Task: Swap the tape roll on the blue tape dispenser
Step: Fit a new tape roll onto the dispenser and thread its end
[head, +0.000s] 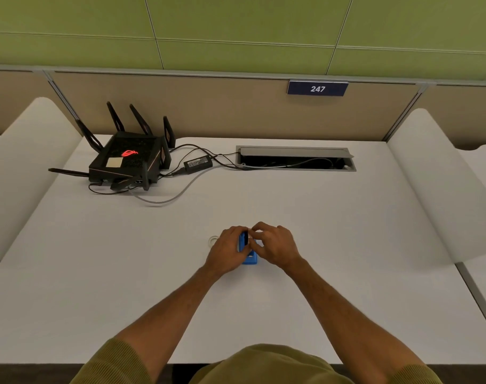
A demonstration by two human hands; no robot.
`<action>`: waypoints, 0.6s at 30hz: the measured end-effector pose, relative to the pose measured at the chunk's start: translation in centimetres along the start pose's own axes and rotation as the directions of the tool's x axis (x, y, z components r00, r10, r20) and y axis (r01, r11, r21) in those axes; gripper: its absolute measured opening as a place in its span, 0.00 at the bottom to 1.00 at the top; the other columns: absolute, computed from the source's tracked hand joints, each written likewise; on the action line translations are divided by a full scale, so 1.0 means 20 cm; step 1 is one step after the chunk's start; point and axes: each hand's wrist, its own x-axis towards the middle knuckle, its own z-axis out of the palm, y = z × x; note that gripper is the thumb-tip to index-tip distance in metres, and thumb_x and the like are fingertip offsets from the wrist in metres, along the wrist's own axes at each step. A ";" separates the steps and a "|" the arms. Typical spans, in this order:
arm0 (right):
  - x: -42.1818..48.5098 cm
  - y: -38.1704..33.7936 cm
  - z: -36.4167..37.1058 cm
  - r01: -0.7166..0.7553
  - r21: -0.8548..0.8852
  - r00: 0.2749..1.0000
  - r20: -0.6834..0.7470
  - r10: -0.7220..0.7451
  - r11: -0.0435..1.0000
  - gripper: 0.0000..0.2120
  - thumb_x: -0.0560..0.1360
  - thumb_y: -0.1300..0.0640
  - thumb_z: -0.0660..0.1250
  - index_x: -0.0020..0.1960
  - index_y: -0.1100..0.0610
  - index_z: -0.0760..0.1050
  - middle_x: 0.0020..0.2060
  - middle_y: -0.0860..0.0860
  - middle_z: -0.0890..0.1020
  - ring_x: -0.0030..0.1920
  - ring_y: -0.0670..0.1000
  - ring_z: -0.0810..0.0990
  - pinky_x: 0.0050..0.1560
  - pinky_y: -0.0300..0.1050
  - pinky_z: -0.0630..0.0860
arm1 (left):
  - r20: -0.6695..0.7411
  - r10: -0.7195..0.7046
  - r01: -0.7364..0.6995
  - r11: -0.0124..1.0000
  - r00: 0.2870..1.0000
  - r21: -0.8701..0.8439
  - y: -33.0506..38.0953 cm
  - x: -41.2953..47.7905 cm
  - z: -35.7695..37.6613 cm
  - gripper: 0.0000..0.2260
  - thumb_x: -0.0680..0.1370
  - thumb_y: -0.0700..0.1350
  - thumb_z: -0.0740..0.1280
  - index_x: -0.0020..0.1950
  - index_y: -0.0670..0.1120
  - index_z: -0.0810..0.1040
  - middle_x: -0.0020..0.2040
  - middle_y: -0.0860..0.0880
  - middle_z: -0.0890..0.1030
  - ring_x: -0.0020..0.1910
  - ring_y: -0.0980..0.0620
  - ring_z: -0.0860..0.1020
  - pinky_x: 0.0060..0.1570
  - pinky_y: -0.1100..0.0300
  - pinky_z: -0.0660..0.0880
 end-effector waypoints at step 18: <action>0.01 0.01 -0.01 -0.091 0.097 0.994 -0.045 0.096 0.991 0.18 0.86 0.41 0.58 0.64 0.42 0.84 0.62 0.40 0.86 0.57 0.45 0.86 0.53 0.46 0.82 | 0.007 0.025 -0.026 0.999 1.000 0.034 0.01 0.01 0.00 0.20 0.82 0.54 0.68 0.72 0.49 0.73 0.67 0.51 0.79 0.67 0.51 0.76 0.68 0.52 0.76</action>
